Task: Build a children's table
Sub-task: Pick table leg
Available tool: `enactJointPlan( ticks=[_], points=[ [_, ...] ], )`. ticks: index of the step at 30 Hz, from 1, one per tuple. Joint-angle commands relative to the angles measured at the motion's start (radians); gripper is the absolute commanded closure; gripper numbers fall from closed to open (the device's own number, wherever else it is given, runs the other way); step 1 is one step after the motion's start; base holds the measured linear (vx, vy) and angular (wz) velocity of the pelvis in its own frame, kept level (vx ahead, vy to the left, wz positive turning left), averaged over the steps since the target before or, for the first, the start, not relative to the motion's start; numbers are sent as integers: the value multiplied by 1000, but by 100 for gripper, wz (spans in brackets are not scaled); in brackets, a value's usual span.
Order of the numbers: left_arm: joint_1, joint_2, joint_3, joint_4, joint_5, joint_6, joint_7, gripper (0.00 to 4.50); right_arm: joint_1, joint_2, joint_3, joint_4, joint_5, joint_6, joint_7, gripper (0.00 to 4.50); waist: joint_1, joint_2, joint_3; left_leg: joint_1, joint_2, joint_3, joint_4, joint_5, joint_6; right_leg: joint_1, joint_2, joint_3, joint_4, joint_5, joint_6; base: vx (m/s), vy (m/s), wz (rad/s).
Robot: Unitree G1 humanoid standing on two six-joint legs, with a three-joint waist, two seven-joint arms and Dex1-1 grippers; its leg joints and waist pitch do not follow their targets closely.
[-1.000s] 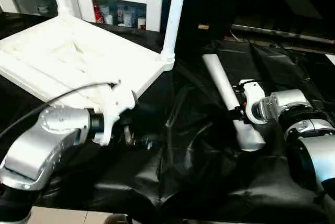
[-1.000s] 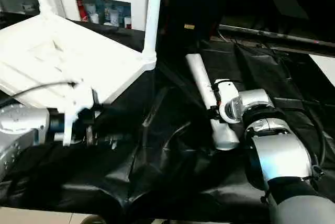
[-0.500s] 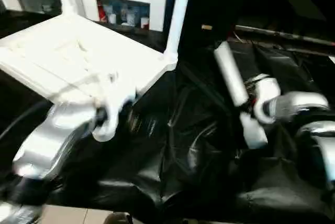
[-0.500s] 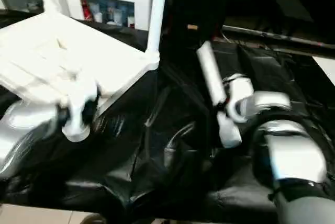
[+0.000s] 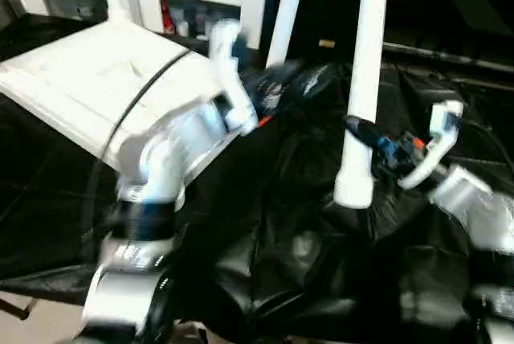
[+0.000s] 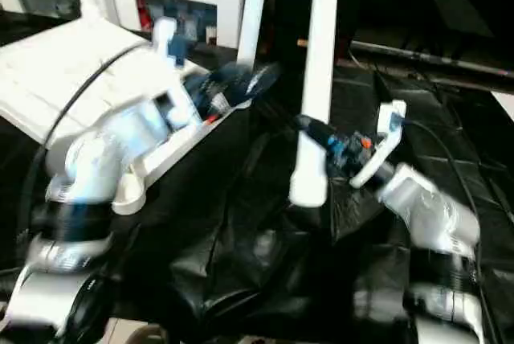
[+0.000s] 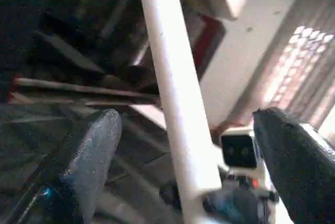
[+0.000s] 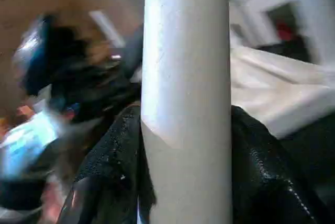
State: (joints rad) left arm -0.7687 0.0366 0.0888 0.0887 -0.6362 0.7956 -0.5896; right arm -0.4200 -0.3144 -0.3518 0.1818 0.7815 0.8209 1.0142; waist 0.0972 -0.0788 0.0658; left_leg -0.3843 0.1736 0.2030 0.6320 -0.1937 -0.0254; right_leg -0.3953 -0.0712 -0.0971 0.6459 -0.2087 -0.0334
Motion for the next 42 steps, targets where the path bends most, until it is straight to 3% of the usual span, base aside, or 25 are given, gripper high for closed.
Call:
enactJointPlan(
  ticks=[1, 4, 7, 10, 11, 18, 19, 21, 23, 24, 30, 36, 39, 42],
  points=[
    [-14, -6, -10, 20, -9, 21, 7, 0, 5, -3, 2, -52, 26, 15, 9, 267, 7, 1, -69, 21, 73, -42, -79, -128, 4, 53, -102, 65, -103, -250, -157, 0, 0, 0],
    [-8, -21, -35, 34, -4, 34, 10, 0, 29, 8, 42, -100, 31, 38, 13, 267, 9, -3, -68, 20, 71, -41, -80, -133, -6, 51, -104, 67, -111, -285, -129, 0, 0, 0],
    [0, -32, -28, 25, -22, 53, 9, 0, 39, 7, 62, -126, 42, 51, 5, 267, 12, 0, -69, 20, 73, -42, -80, -120, -9, 49, -104, 67, -107, -262, -132, 0, 0, 0],
    [9, -42, -17, 4, -58, 69, 4, 0, 41, 5, 87, -128, 27, 45, 0, 267, 15, -7, -69, 19, 73, -40, -80, -111, -9, 50, -105, 68, -105, -249, -137, 0, 0, 0],
    [11, -46, -12, -2, -70, 75, 2, 0, 42, 4, 94, -130, 23, 43, -4, 267, 17, -4, -69, 18, 73, -41, -80, -106, -10, 50, -107, 68, -104, -243, -141, 0, 0, 0],
    [37, -40, -33, -29, -77, 89, -25, 0, 37, 11, 160, -137, -30, 28, -37, 267, 17, -9, -67, 18, 73, -40, -82, -101, -10, 48, -105, 69, -106, -256, -118, 0, 0, 0],
    [34, -44, -27, -19, -70, 87, 4, 29, 34, 11, 167, -143, -28, 25, -44, 267, 17, -9, -67, 19, 73, -40, -83, -100, -12, 48, -105, 69, -105, -248, -117, 0, 0, 0],
    [31, -36, -40, -5, -29, 79, 45, 36, 28, 13, 183, -143, -53, 9, -66, 267, 16, -9, -68, 18, 75, -41, -84, -98, -14, 49, -105, 70, -104, -240, -115, 0, 0, 0],
    [28, -31, -55, 16, 25, 80, 113, 42, 16, 11, 224, -141, -119, -24, -108, 267, 14, -9, -68, 20, 75, -42, -85, -99, -23, 48, -104, 70, -104, -242, -103, 0, 0, 0],
    [27, -41, -46, 31, 48, 68, 165, 72, 10, 12, 249, -142, -153, -45, -131, 267, 13, -10, -67, 19, 75, -42, -86, -101, -27, 48, -104, 71, -105, -242, -100, 0, 0, 0],
    [22, -68, -4, 36, 57, 37, 238, 115, -19, 31, 300, -143, -229, -84, -213, 267, 13, -15, -69, 19, 73, -40, -84, -76, -19, 49, -104, 72, -100, -190, -116, 0, 0, 0],
    [22, -68, -4, 36, 57, 37, 238, 115, -19, 31, 300, -143, -229, -84, -213, 267, 15, -13, -71, 19, 74, -39, -83, -48, 2, 51, -103, 71, -93, -132, -133, 0, 0, 0],
    [19, -73, 4, 39, 63, 28, 256, 139, -21, 34, 314, -150, -242, -90, -223, 267, 14, -14, -71, 19, 74, -39, -82, -38, 7, 52, -104, 72, -90, -107, -145, 0, 0, 0],
    [-2, -96, 59, 74, 66, 22, 345, 159, -36, 77, 371, -168, -321, -135, -311, 267, 10, -15, -69, 19, 74, -40, -84, -56, -7, 50, -105, 72, -95, -141, -138, 0, 0, 0]
  ],
)
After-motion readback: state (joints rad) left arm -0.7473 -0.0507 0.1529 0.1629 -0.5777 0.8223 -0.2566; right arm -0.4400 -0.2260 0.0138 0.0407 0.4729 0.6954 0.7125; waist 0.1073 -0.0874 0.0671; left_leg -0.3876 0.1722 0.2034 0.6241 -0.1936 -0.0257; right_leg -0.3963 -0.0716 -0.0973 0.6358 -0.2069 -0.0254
